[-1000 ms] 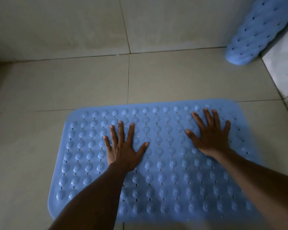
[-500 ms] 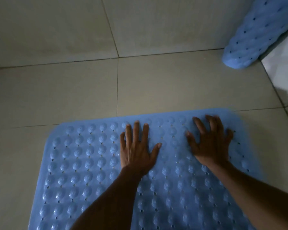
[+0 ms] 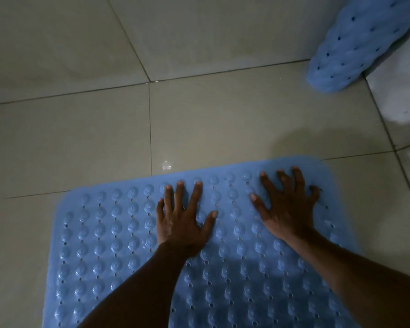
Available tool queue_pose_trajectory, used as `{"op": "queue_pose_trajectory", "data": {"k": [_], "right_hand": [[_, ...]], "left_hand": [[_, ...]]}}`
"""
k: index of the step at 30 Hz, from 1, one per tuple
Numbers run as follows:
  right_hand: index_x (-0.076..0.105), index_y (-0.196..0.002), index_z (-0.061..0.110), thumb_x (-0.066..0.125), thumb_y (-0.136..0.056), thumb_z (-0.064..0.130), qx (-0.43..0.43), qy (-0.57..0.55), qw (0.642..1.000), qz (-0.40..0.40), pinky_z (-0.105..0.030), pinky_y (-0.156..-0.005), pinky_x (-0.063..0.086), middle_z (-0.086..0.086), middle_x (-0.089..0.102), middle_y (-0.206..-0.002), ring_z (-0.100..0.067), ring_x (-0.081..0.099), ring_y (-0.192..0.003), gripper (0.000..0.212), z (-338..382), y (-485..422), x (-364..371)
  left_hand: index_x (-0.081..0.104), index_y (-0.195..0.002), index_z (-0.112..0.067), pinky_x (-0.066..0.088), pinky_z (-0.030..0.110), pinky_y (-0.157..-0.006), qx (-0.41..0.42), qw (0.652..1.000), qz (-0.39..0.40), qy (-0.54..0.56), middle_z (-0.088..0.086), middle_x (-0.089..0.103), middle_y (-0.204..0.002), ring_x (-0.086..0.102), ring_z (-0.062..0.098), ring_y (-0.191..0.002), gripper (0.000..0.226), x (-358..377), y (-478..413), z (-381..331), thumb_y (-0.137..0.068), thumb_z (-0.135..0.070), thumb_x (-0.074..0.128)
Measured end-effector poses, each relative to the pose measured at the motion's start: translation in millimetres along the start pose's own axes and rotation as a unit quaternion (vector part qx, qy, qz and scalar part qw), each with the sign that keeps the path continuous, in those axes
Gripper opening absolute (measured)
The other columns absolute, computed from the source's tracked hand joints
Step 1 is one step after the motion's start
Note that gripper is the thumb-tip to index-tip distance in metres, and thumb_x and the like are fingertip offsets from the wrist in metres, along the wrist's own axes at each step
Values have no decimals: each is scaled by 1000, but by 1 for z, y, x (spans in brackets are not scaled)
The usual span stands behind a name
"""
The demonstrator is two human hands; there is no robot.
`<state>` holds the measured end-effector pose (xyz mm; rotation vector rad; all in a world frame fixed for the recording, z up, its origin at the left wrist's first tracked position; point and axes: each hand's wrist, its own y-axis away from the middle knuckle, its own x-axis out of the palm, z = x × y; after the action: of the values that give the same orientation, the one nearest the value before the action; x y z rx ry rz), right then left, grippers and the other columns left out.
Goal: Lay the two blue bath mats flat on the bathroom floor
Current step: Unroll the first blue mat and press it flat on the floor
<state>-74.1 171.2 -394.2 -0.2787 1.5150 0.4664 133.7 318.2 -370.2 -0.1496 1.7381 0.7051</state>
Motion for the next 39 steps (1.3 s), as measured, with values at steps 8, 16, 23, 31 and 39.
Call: {"op": "queue_pose_trajectory", "data": {"k": [8,16,23,31,39], "right_hand": [[29,-151,45,19,-92,74,12,-4,999,50,-68,-110,20,-1,30,-160,-33,10,-151,66,-1,-4,1],[31,-156,31,28,-96,61,-67,-22,997,12,-71,-114,19,-6,29,-165,-31,17,-154,67,21,56,-2],[33,-156,30,24,-92,59,-145,-88,985,36,-63,-118,20,0,29,-165,-27,19,-155,71,148,57,-20],[54,-143,23,39,-94,50,-186,-82,978,-39,-60,-106,37,-9,53,-147,-36,44,-141,58,232,17,4],[59,-141,27,56,-93,40,-197,-80,968,-135,-62,-110,31,-12,56,-145,-38,44,-141,50,237,21,25]], "left_hand": [[-14,-157,-46,1,51,-124,-15,999,34,-2,5,-13,-170,-14,32,-155,79,-8,-4,-5,-92,-79,17],[-12,-159,-39,-4,48,-126,-23,999,-2,42,-2,-11,-171,-16,25,-156,73,3,65,36,-100,-67,19],[-11,-161,-34,-5,49,-126,-107,993,-33,30,0,-13,-170,-17,28,-156,73,-16,89,123,-102,-64,19],[2,-163,-30,6,50,-126,-90,992,-86,35,2,5,-171,-3,28,-157,72,-7,32,165,-101,-62,19],[11,-161,-40,14,50,-122,-82,987,-129,42,3,19,-167,12,31,-155,74,12,26,176,-94,-65,31]]}}
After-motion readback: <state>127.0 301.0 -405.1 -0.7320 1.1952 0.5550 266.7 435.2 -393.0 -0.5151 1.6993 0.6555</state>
